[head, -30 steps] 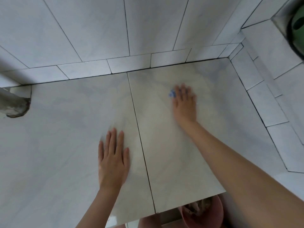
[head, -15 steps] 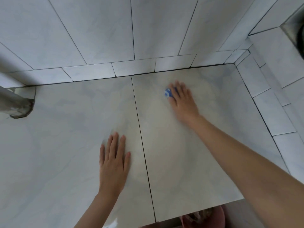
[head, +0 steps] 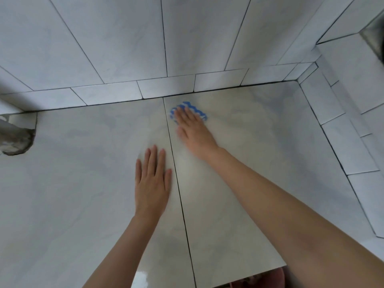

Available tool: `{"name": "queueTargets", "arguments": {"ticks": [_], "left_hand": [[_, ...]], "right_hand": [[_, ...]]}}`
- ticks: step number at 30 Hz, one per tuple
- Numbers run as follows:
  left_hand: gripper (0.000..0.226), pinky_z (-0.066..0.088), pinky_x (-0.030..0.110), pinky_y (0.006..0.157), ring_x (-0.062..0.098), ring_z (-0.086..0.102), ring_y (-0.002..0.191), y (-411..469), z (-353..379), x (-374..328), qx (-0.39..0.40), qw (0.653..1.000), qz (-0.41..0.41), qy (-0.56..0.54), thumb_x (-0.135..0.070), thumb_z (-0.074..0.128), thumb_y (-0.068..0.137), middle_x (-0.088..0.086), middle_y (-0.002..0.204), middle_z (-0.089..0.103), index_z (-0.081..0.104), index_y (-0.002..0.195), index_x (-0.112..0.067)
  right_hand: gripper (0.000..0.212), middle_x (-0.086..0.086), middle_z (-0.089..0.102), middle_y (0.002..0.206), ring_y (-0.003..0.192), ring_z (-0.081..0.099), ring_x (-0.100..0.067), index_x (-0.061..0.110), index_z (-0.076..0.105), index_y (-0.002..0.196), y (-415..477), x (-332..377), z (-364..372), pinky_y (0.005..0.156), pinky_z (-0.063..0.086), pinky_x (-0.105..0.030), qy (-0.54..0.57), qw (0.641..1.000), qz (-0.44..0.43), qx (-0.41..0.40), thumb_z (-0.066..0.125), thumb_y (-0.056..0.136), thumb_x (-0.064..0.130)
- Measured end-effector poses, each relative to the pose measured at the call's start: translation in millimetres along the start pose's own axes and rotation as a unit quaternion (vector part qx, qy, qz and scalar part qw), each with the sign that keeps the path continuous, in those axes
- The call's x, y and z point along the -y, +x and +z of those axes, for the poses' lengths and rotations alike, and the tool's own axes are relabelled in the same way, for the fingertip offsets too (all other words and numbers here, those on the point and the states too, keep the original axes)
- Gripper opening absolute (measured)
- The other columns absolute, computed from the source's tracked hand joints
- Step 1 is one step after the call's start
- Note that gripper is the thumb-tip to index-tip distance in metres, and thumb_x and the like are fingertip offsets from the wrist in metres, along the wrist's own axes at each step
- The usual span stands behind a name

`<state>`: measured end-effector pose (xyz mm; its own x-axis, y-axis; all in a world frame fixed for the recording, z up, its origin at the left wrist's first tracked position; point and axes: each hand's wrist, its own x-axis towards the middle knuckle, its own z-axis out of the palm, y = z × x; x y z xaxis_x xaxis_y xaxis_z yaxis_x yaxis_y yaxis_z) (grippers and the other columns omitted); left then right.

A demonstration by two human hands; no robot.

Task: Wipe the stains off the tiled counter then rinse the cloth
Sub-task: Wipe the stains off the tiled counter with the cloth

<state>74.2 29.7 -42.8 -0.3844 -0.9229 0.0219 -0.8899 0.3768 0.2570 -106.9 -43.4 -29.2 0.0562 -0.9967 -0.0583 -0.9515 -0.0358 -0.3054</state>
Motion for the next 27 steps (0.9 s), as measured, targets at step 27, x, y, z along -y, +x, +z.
{"name": "queueTargets", "arguments": {"ticks": [27], "left_hand": [[0.056,0.002,0.039,0.117,0.017,0.012,0.144,32,17,-66,0.016,0.998,0.052,-0.010,-0.038,0.025,0.096,0.006,0.155,0.023,0.027,0.147,-0.015]], "right_hand": [[0.049,-0.003,0.003,0.158,0.146,-0.001,-0.015,0.017,0.011,0.150,-19,-206,-64,0.119,0.000,-0.037,0.038,0.972,0.227,-0.048,0.019,0.102,0.024]]}}
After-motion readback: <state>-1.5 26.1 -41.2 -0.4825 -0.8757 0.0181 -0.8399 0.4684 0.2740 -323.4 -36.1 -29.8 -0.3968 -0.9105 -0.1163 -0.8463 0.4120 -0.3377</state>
